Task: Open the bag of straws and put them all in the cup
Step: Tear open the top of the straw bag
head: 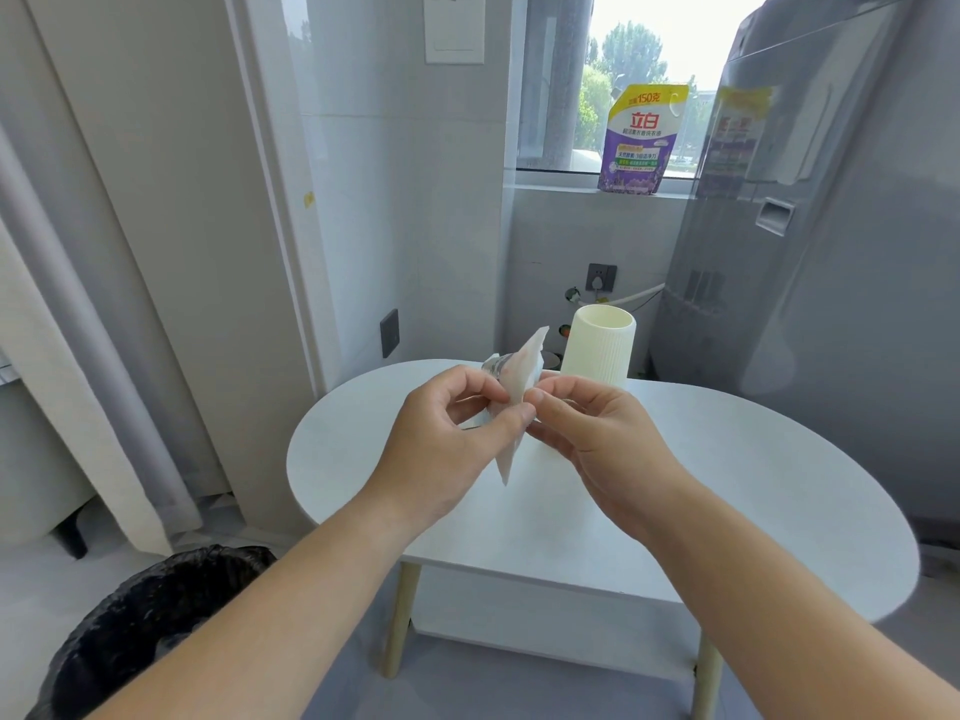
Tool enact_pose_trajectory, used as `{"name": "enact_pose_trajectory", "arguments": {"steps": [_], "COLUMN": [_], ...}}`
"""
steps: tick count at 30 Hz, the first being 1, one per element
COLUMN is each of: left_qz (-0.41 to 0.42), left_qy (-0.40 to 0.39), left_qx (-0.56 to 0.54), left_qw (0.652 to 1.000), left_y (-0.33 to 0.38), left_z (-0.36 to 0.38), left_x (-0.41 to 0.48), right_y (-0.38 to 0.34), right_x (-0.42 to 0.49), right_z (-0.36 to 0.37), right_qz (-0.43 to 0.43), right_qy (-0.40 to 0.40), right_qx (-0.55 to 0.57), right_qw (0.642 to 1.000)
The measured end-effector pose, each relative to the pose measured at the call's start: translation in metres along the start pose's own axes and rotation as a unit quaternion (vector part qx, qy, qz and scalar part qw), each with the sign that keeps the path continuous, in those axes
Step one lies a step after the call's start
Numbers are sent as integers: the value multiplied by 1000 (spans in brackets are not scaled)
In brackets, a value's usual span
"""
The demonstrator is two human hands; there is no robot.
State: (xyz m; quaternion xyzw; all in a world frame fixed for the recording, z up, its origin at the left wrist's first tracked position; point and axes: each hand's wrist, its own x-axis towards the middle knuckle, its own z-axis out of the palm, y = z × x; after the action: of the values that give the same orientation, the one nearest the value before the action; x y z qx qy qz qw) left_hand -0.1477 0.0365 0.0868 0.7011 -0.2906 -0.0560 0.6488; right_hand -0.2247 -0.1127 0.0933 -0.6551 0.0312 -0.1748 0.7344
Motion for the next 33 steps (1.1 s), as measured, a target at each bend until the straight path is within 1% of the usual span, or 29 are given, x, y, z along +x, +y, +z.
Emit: {"name": "enact_pose_trajectory", "arguments": {"steps": [3, 6, 10, 17, 21, 24, 26, 29, 33], "left_qz": [-9, -22, -40, -76, -99, -129, -140, -119, -56], "left_qy": [-3, 6, 18, 42, 59, 97, 119, 111, 81], "left_qx": [-12, -21, -15, -78, -96, -123, -136, -106, -54], "left_qw": [1000, 1000, 999, 993, 989, 979, 973, 981, 994], "left_y": [1, 4, 3, 5, 9, 11, 10, 6, 5], "left_z": [-1, 0, 3, 8, 13, 7, -1, -5, 5], "left_x": [0, -1, -1, 0, -3, 2, 6, 6, 0], "right_y": [-2, -2, 1, 5, 8, 6, 3, 5, 9], "right_x": [0, -1, -1, 4, 5, 6, 5, 3, 2], "right_z": [0, 1, 2, 5, 10, 4, -1, -1, 7], "right_qz": [1, 1, -5, -21, -24, -24, -10, 5, -26], "right_qy": [-9, -19, -11, 37, 79, 93, 97, 96, 125], "right_qx": [-11, 1, -3, -42, -84, -70, -54, -72, -125], "right_qw": [1000, 1000, 1000, 998, 993, 993, 994, 993, 984]}}
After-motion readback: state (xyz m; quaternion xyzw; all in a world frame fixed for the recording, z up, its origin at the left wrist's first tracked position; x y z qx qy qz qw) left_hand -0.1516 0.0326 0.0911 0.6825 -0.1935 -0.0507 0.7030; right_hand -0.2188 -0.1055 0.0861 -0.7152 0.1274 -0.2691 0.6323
